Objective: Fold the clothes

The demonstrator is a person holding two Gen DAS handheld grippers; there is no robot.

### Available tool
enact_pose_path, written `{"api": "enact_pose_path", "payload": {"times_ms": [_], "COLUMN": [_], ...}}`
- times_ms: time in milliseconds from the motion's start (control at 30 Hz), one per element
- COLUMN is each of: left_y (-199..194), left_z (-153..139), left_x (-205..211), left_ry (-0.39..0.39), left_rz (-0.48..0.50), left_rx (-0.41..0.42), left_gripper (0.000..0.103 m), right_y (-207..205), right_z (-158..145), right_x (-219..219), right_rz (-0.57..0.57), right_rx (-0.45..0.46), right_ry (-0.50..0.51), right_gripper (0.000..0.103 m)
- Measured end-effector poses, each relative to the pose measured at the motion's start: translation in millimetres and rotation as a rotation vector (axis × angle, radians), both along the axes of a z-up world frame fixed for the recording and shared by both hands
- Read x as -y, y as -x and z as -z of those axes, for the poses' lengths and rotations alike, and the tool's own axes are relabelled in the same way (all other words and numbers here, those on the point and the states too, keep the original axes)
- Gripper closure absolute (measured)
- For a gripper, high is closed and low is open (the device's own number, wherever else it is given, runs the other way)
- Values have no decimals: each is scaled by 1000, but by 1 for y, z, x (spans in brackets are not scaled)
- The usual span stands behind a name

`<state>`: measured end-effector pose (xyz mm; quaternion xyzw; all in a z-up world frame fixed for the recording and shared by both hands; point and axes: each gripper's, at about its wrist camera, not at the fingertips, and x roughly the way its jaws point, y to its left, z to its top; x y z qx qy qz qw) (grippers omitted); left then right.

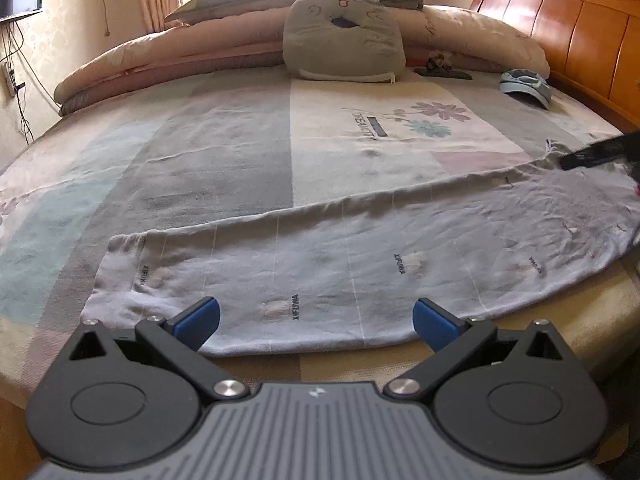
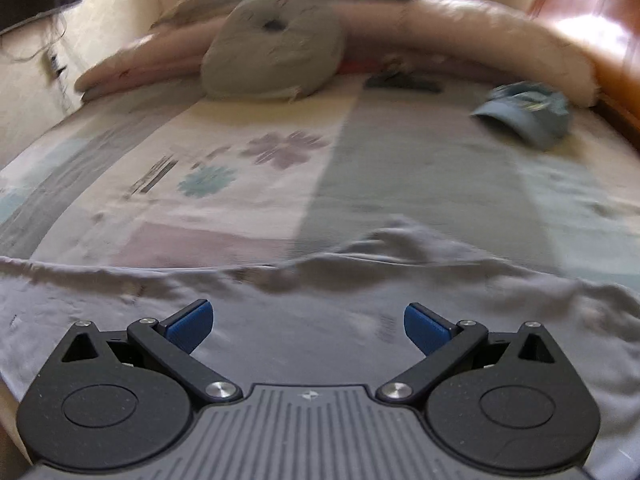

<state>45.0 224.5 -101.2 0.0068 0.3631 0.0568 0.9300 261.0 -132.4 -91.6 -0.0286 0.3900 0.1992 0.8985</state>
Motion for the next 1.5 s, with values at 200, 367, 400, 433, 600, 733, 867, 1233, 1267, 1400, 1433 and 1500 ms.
{"api": "enact_pose_path", "payload": {"times_ms": [200,367,400,433,600,733,867,1233,1267,1400,1433,1500], "left_y": [3,1,1,2,-2,-2,0,-1,2,19,24,32], "left_z": [0,1,1,1,2,2,-1,16,13,-3,-6,-10], "left_x": [-4,-12,-13,-12,-8,-3,-2,-17,-17,-23,-25,-30], "left_ry": [0,18,21,23,34,63,86,179,167,118,105,89], "left_rz": [-3,-15,-18,-19,-4,22,42,6,5,-21,-36,-67], "left_rx": [9,19,22,25,27,21,26,-26,-21,4,6,3], "left_gripper": [1,1,1,1,1,1,1,1,1,1,1,1], "right_y": [-22,-32,-29,-26,1,0,-1,100,105,113,114,116], "right_z": [25,23,19,15,8,27,24,1,1,-2,-4,-7], "right_x": [-52,-61,-61,-61,-73,-89,-91,-87,-88,-93,-95,-104], "right_rz": [-34,1,11,20,-53,-107,-76,-205,-219,-252,-256,-281], "right_rx": [9,6,2,-2,-10,14,22,108,106,126,133,152], "right_ry": [109,113,110,107,85,122,101,62,66,53,49,50], "right_gripper": [0,0,0,0,0,0,0,0,0,0,0,0]}}
